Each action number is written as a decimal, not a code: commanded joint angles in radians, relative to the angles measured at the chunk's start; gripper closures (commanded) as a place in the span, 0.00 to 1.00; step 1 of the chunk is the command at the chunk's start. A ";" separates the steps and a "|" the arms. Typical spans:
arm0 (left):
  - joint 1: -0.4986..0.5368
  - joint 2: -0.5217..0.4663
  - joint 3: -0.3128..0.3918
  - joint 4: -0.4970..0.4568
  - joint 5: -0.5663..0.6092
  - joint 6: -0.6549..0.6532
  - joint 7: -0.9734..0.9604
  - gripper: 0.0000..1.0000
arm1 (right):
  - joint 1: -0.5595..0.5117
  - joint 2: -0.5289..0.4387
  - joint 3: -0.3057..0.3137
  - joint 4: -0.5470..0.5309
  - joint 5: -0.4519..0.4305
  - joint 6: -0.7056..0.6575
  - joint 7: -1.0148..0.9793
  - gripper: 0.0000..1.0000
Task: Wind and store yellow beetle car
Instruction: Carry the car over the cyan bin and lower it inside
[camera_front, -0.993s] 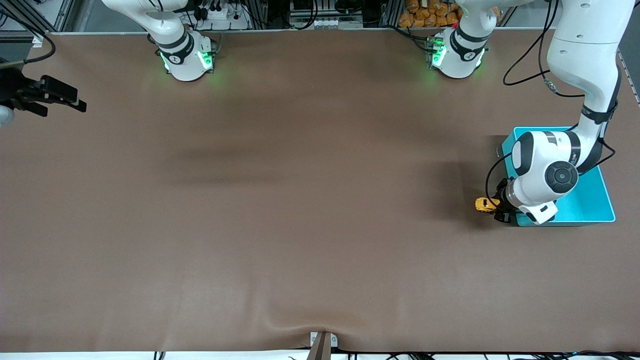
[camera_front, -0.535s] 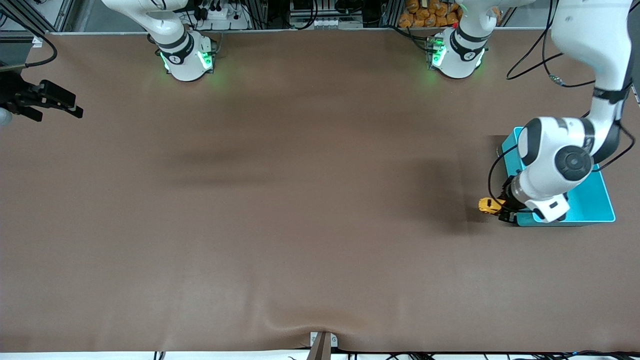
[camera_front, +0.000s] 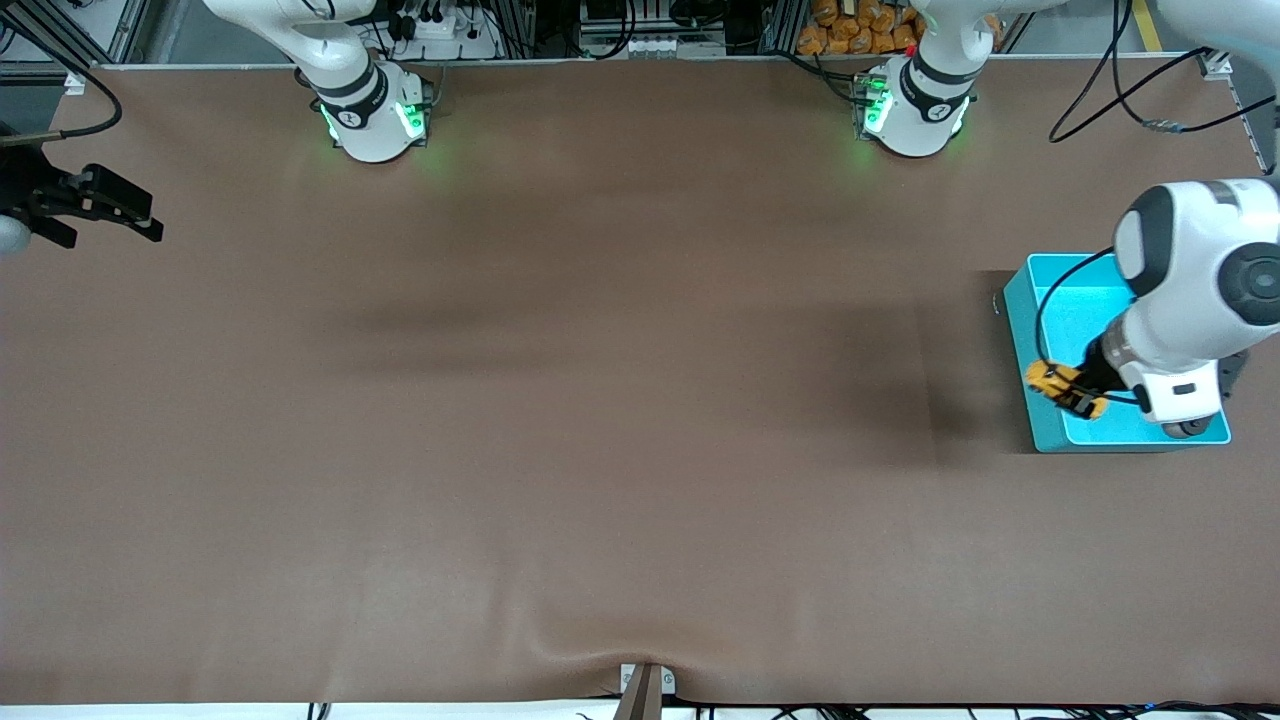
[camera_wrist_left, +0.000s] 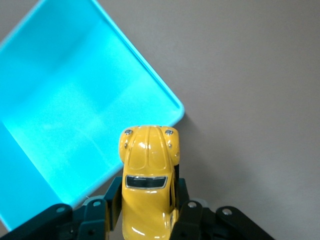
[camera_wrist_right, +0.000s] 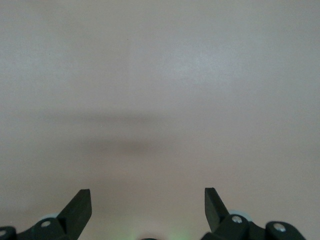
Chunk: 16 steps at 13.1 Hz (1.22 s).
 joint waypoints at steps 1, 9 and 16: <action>0.094 -0.009 -0.008 -0.016 0.026 -0.014 0.313 0.98 | 0.009 -0.033 -0.005 -0.032 -0.015 0.023 -0.010 0.00; 0.207 0.083 -0.008 -0.082 0.027 0.124 0.603 0.99 | 0.007 -0.030 -0.008 -0.029 -0.008 0.034 -0.010 0.00; 0.244 0.162 -0.009 -0.096 0.148 0.162 0.617 0.99 | 0.007 -0.029 -0.008 -0.028 -0.008 0.034 -0.010 0.00</action>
